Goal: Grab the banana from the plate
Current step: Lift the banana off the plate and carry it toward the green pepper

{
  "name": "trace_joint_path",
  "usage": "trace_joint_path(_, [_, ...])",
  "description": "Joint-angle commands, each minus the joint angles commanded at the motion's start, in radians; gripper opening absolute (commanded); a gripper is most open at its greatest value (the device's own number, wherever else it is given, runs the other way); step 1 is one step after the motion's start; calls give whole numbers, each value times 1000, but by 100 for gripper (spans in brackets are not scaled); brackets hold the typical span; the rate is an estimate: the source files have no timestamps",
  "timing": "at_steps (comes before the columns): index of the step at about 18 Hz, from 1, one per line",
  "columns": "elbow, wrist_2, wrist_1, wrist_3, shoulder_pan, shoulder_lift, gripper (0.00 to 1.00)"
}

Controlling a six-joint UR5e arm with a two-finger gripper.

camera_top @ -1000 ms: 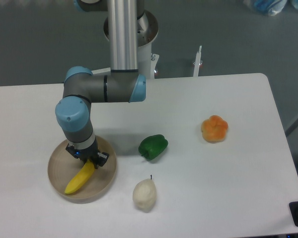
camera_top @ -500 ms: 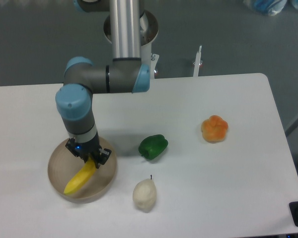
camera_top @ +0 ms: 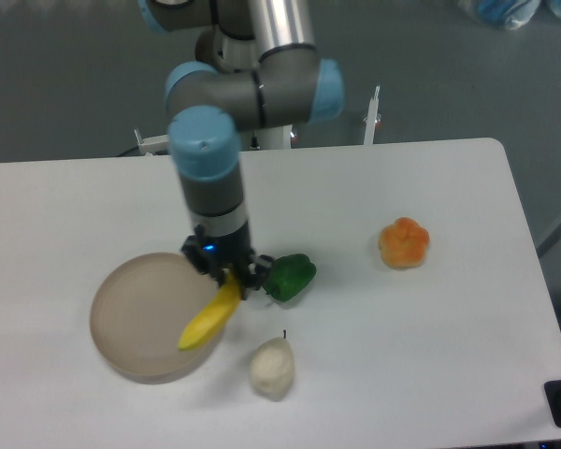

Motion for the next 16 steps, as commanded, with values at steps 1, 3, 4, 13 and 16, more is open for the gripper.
trace_joint_path(1, [2, 2, 0, 23, 15, 2, 36])
trace_joint_path(3, [6, 5, 0, 113, 46, 2, 36])
trace_joint_path(4, [9, 6, 0, 147, 60, 2, 36])
trace_joint_path(13, [35, 11, 0, 249, 121, 14, 36])
trace_joint_path(16, [31, 11, 0, 272, 129, 29, 36])
